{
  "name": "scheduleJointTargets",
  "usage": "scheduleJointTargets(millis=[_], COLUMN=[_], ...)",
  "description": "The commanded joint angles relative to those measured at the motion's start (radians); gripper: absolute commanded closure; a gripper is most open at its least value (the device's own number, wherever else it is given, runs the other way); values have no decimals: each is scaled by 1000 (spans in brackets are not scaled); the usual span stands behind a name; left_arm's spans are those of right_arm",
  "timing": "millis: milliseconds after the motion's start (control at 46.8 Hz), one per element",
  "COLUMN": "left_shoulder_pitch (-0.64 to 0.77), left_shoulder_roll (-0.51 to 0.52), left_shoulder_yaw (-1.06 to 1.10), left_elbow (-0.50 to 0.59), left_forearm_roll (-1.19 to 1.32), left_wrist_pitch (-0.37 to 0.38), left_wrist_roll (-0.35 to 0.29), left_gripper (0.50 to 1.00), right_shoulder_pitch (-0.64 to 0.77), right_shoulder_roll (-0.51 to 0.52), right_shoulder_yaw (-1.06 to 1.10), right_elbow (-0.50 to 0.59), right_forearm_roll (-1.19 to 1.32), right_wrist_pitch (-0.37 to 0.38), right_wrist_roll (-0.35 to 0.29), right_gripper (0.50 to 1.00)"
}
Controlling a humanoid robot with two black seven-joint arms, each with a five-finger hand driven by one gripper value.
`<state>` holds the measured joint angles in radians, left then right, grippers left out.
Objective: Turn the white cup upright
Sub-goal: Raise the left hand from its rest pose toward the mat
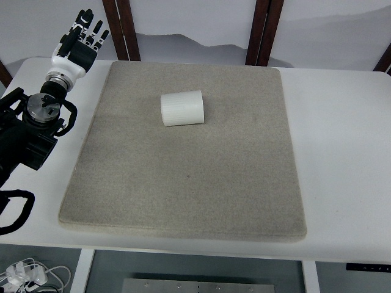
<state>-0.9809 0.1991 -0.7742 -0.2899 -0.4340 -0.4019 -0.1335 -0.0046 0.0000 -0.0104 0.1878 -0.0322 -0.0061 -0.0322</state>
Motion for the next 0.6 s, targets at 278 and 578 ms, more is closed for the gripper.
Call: scheduleJointTargets(millis=[278, 578], left_shoulder_pitch=[-5, -15], left_shoulder_roll=[3, 34], left_shoulder_yaw=[6, -4], left_elbow=[2, 6], left_forearm_roll=[0, 0], left_wrist_pitch=[0, -14], left_wrist_roll=[0, 0], left_gripper=[501, 501], right_shoulder_pitch=[0, 0], right_shoulder_roll=[0, 0], right_shoulder_yaw=[1, 0], right_elbow=[1, 1], right_forearm_roll=[0, 0], right_wrist_pitch=[0, 0], right_wrist_roll=[0, 0], right_gripper=[548, 548])
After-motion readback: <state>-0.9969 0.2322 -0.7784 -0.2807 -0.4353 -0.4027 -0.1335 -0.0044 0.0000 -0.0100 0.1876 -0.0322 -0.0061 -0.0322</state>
